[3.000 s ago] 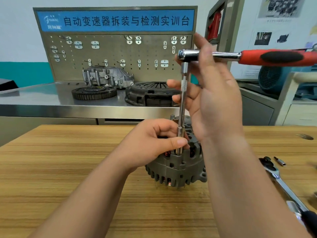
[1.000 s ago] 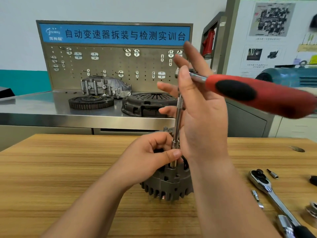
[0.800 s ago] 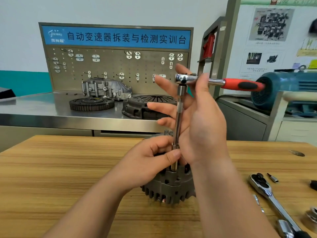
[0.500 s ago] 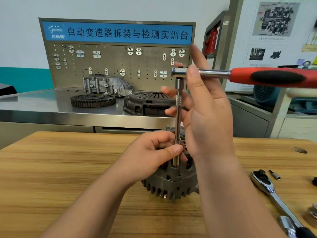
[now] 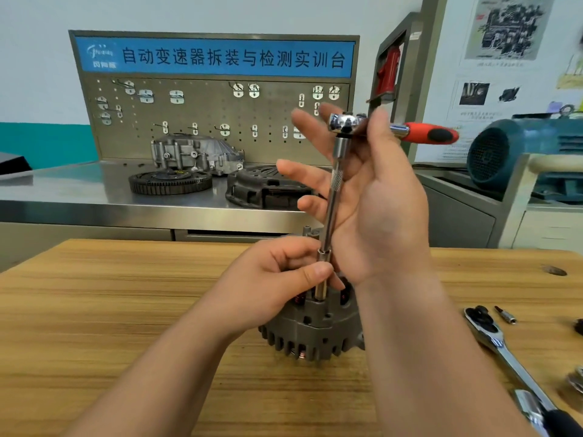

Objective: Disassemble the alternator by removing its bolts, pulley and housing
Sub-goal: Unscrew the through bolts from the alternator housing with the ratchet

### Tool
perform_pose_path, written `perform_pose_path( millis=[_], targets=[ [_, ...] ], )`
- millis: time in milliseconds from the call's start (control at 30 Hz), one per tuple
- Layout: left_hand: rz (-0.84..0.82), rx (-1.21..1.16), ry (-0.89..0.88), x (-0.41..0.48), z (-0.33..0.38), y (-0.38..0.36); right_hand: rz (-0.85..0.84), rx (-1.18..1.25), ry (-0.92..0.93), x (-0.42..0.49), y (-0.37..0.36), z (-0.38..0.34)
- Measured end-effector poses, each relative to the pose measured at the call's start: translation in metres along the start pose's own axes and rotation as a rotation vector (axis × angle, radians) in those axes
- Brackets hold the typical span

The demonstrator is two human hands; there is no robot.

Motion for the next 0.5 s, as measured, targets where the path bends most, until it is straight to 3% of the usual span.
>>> perform_pose_path(
  millis=[133, 267, 500],
  targets=[
    [0.061, 0.021, 0.0, 0.001, -0.002, 0.0, 0.067, -0.131, 0.198, -0.004, 0.003, -0.012],
    [0.075, 0.057, 0.0, 0.0, 0.001, 0.0, 0.026, -0.218, 0.337, -0.007, -0.003, -0.023],
    [0.005, 0.054, -0.024, -0.002, 0.003, -0.004, 0.001, -0.044, 0.071, -0.001, 0.0, -0.005]
  ],
)
Point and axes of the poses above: each hand's wrist, its own x-axis towards the middle knuckle, its own y-axis out of the back of the hand, z = x × y, the point moved 8 cm from there along x, towards the middle knuckle
